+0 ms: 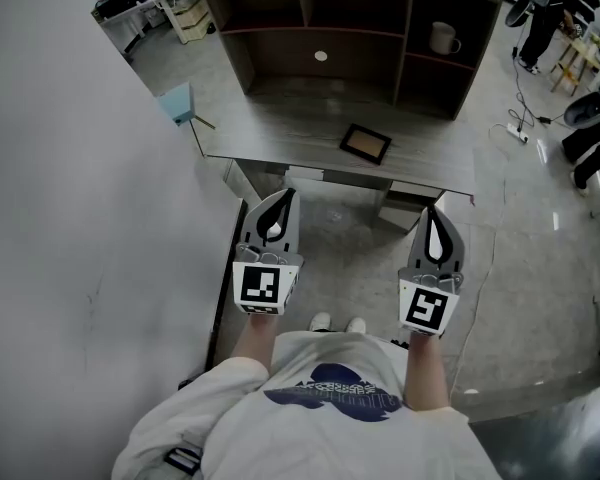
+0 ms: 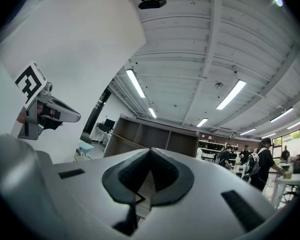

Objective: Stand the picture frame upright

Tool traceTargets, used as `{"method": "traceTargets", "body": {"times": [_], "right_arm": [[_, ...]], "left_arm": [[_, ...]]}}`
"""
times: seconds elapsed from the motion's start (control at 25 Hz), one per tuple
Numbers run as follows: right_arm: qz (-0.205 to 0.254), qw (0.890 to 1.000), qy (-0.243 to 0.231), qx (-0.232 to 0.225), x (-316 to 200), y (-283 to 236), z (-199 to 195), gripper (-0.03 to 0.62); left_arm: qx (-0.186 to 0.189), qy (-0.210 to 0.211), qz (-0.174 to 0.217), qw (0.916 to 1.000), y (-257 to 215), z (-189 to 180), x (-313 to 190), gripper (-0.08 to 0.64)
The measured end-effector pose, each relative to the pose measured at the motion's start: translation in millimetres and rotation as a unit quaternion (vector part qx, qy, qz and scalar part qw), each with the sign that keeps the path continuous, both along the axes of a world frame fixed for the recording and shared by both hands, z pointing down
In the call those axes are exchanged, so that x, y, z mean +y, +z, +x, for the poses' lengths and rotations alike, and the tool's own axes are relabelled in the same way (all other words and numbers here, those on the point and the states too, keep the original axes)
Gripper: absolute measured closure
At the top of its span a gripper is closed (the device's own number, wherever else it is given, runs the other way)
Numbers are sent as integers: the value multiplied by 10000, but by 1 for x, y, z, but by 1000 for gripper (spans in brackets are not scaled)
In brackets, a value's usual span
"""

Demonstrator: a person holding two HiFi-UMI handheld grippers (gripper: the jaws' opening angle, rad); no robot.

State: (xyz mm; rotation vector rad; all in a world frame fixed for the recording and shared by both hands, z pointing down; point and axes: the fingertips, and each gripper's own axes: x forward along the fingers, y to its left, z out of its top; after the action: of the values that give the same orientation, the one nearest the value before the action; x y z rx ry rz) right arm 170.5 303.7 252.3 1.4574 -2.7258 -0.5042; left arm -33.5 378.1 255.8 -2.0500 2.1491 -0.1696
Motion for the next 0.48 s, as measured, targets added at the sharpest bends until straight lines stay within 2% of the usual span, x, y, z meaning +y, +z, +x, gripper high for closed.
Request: {"method": "traceTargets", "body": {"times": [0.16,0.36,0.48], "right_arm": [[-316,9994,-62,-156,-9,4,14,594],[-772,9932,-329,-804,-20,2,36,593],[-997,9883,-509,-1032,-28,1,48,511]], "left_arm": [[52,-56,-95,9999,5,-4,-2,554],[245,-155,-217,9993,9,-15,-5,554],[413,-107,-283,9987,11,-16,-7,554]]}}
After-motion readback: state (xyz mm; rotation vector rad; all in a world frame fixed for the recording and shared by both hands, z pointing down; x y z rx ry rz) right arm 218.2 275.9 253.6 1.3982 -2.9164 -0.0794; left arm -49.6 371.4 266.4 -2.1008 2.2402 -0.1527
